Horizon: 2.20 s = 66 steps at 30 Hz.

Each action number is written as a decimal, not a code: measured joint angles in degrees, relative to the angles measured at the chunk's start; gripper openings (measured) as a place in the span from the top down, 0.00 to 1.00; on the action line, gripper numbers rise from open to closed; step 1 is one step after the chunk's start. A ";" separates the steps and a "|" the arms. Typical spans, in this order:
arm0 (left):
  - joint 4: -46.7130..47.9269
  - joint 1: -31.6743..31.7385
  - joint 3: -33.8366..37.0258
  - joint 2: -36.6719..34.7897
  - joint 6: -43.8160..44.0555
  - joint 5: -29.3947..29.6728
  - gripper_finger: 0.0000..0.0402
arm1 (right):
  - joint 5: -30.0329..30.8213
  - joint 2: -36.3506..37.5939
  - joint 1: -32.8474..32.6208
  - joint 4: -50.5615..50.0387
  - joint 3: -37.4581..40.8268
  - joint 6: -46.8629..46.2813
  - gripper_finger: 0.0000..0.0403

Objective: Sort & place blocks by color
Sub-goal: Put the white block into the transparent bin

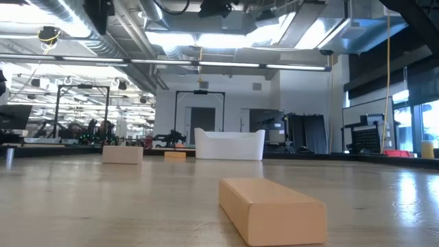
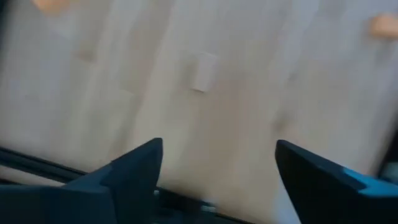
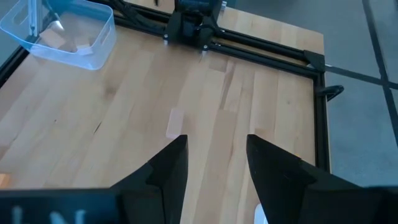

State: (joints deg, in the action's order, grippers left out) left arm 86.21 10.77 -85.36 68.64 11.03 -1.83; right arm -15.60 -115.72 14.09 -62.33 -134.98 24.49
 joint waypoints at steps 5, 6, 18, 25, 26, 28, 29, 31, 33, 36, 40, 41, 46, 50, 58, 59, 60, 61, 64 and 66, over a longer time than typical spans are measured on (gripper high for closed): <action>-3.58 0.08 2.79 -0.03 -5.50 4.12 0.20 | 0.01 0.00 0.00 0.00 0.00 0.00 0.59; -5.06 0.06 4.25 -0.02 -5.62 3.95 0.20 | 0.01 0.00 0.00 0.00 0.00 0.00 0.59; -30.64 -0.79 28.64 1.77 -13.05 3.67 0.20 | 0.00 0.00 -0.01 -0.02 0.00 -0.24 0.59; -44.27 -0.77 37.24 4.95 -14.89 3.89 0.22 | -0.01 0.00 -0.04 -3.01 -0.07 -2.98 0.59; -44.24 -0.77 38.04 5.53 -14.81 3.98 0.22 | 0.01 0.00 -0.07 -3.61 -0.07 -2.54 0.59; -47.06 -0.77 39.64 7.59 -14.56 3.96 0.22 | 0.01 0.00 -0.07 -4.43 -0.07 -1.83 0.59; -47.58 -0.77 40.24 8.10 -14.54 3.88 0.22 | 0.01 0.00 -0.07 -4.46 -0.07 -1.74 0.59; -50.35 -0.80 41.13 9.88 -14.54 3.78 0.22 | 0.01 0.00 -0.07 -4.48 -0.07 -1.74 0.59; -52.16 -0.77 42.06 11.55 -14.52 3.68 0.22 | 0.01 0.00 -0.11 -4.48 -0.07 -1.71 0.59; -54.12 -0.79 42.23 15.18 -14.36 3.69 0.22 | 0.01 0.00 -0.09 -4.54 -0.07 -1.66 0.59; -56.18 -0.77 42.18 19.86 -14.57 3.88 0.22 | -0.01 0.00 -0.09 -4.81 -0.07 -1.59 0.59; -56.51 -0.77 42.10 20.69 -14.49 3.74 0.22 | 0.01 0.00 -0.09 -4.88 -0.07 -1.60 0.59; -56.38 -0.77 41.65 23.30 -14.59 3.36 0.22 | 0.04 0.00 -0.09 -5.11 -0.07 -1.53 0.59; -56.57 -0.77 41.81 23.03 -14.66 3.40 0.22 | 0.03 0.00 -0.09 -5.09 -0.07 -1.53 0.59; -56.92 -0.80 41.97 22.80 -14.38 4.13 0.22 | 0.03 0.00 -0.09 -5.07 -0.05 -1.53 0.59; -56.92 -0.80 41.97 22.80 -14.28 4.49 0.22 | 0.03 0.00 -0.09 -5.07 -0.04 -1.57 0.59; -56.90 -0.85 41.97 22.80 -13.30 4.70 0.22 | 0.03 0.00 -0.09 -5.07 -0.04 -1.64 0.59; -56.86 -0.88 41.99 22.80 -11.45 4.62 0.22 | 0.03 0.00 -0.07 -5.07 -0.04 -1.66 0.59; -56.71 -1.25 42.03 22.80 -7.57 4.04 0.22 | 0.03 0.00 -0.07 -5.07 -0.04 -1.66 0.59; -56.84 -1.28 42.03 22.80 -7.21 3.82 0.22 | 0.04 0.00 -0.07 -5.06 -0.04 -1.68 0.59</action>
State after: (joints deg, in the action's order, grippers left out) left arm 29.37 9.50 -43.33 91.44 3.81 1.99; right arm -15.57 -115.72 14.02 -67.39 -135.02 22.81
